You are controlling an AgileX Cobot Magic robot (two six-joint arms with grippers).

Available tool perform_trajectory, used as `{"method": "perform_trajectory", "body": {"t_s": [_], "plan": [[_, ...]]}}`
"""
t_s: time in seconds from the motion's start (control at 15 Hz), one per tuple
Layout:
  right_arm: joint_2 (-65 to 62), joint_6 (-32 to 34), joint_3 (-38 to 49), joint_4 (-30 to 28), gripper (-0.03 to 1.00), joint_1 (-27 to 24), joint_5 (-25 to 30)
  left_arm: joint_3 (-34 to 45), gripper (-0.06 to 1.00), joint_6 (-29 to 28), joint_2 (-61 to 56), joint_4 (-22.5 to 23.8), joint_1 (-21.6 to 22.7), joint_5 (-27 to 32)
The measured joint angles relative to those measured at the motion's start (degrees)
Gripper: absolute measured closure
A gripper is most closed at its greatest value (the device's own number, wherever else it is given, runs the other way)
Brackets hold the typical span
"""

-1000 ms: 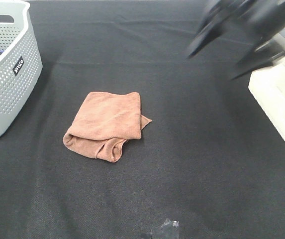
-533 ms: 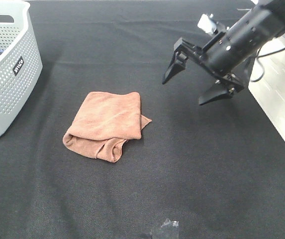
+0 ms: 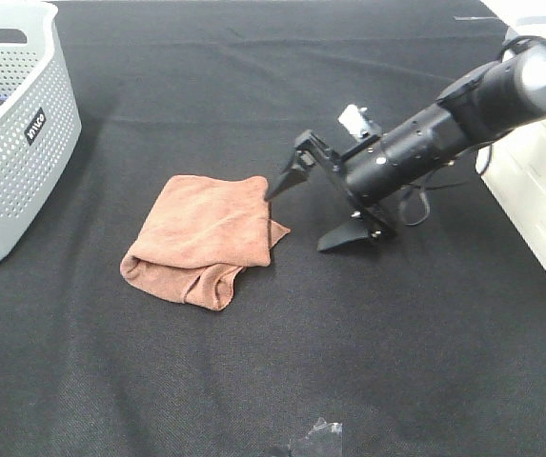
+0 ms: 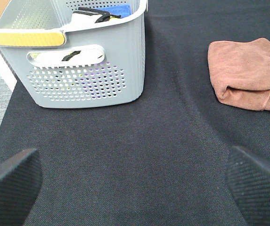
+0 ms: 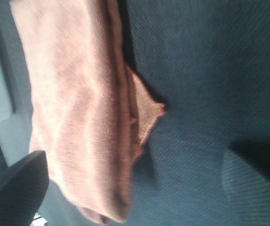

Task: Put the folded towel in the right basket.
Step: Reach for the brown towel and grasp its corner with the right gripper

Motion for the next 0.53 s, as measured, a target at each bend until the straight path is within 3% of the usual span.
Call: {"method": "perform_trajectory", "body": {"t_s": [0.33,0.53], "plan": [[2.9,0.0,-1.2,4.7,0.01,5.0,-0.6,0.0,-0.05,0.0,0.0,0.0,0.0,0.0],[5.7,0.1,-6.0,6.8,0.05,11.0,-2.1,0.0,-0.05,0.0,0.0,0.0,0.0,0.0]]}}
